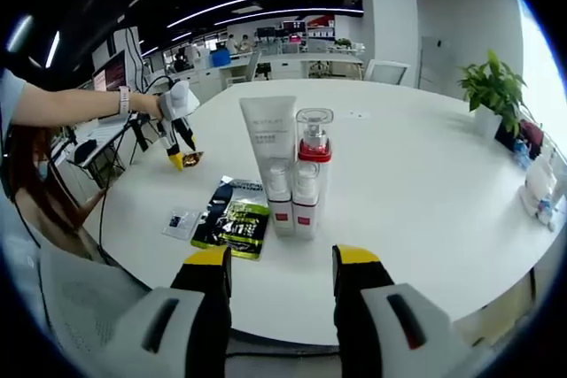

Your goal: Arrange the skincare products in the storage area until every visible bottle or jar stands upright without overlapping.

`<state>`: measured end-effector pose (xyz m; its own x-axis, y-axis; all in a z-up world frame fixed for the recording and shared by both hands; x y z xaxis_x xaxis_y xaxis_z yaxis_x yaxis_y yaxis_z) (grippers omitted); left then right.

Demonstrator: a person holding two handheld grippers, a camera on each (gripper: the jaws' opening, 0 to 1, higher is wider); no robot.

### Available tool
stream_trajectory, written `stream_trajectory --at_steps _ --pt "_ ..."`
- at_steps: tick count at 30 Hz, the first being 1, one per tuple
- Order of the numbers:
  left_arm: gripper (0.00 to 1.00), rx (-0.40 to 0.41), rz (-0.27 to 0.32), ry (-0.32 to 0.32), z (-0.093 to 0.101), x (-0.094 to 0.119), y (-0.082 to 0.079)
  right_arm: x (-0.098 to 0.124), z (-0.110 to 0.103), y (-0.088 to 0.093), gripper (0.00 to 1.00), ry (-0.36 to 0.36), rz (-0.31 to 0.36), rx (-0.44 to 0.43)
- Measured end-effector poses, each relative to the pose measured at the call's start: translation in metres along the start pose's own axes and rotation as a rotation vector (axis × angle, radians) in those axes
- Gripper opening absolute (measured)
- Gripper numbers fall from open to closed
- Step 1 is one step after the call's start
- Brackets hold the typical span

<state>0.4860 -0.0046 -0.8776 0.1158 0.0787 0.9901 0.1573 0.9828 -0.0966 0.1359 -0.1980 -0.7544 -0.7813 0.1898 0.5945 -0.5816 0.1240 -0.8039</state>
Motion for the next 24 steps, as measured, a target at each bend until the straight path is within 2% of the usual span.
stream_trajectory --at_steps 14,24 --pt "0.43 0.003 -0.035 -0.005 -0.012 -0.005 -0.001 -0.001 -0.002 0.004 0.45 -0.005 -0.005 -0.007" --pt "0.36 -0.013 -0.057 -0.007 0.000 -0.004 -0.001 0.001 -0.002 0.004 0.45 -0.004 0.004 -0.002"
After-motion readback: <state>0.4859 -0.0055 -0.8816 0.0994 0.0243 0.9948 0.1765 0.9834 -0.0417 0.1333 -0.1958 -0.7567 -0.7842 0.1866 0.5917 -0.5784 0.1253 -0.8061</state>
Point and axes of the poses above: the point that each gripper's makers call its tool centre point, and the gripper's own axes: x roughly backward along the fingers, z roughly to its right, y roughly out of its underside, the point moved 1 cm from there along x, roughly backward along the fingers, and after that the axes turned 6 degrees about y, right-handed, at the moved point
